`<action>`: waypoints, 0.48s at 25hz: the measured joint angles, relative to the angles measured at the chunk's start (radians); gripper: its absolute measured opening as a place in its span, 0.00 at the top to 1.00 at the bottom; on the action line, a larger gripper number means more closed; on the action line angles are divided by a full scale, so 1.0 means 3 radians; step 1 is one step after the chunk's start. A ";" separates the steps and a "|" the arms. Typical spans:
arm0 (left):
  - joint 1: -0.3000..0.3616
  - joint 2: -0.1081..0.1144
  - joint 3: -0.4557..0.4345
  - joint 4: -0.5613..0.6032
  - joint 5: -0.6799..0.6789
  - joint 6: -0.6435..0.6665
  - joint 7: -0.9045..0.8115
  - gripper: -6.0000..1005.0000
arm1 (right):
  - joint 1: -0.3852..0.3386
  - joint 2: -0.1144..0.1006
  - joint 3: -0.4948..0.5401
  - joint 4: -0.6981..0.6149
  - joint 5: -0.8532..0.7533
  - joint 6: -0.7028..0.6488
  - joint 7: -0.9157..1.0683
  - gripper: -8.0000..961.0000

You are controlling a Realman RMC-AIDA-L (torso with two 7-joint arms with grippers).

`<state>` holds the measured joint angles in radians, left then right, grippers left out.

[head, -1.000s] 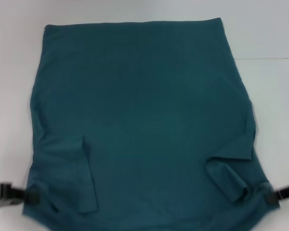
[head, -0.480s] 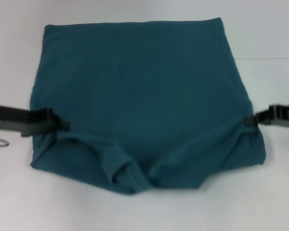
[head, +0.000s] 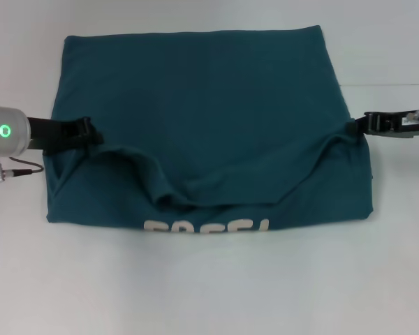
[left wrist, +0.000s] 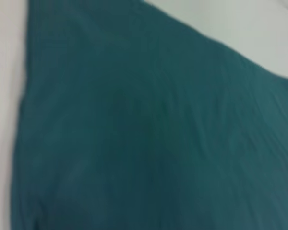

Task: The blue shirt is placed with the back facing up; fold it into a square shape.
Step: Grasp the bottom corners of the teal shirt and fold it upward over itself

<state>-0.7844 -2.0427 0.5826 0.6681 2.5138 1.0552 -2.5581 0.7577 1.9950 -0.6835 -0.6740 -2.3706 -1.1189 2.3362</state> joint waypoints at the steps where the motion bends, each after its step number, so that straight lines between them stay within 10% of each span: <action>1: -0.0004 -0.0024 0.0023 -0.0015 -0.0006 -0.0121 0.0008 0.98 | 0.0009 0.0025 -0.0078 0.0016 -0.0003 0.0156 0.0002 0.97; 12: -0.0164 -0.0080 0.0160 -0.0252 -0.0019 -0.0889 -0.0011 0.97 | 0.0193 0.0091 -0.0765 0.0163 -0.0019 0.1141 0.0126 0.97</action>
<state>-0.8335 -2.0667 0.6304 0.5925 2.5081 0.7885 -2.5615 0.8157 2.0222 -0.9131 -0.6252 -2.3762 -0.7767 2.3740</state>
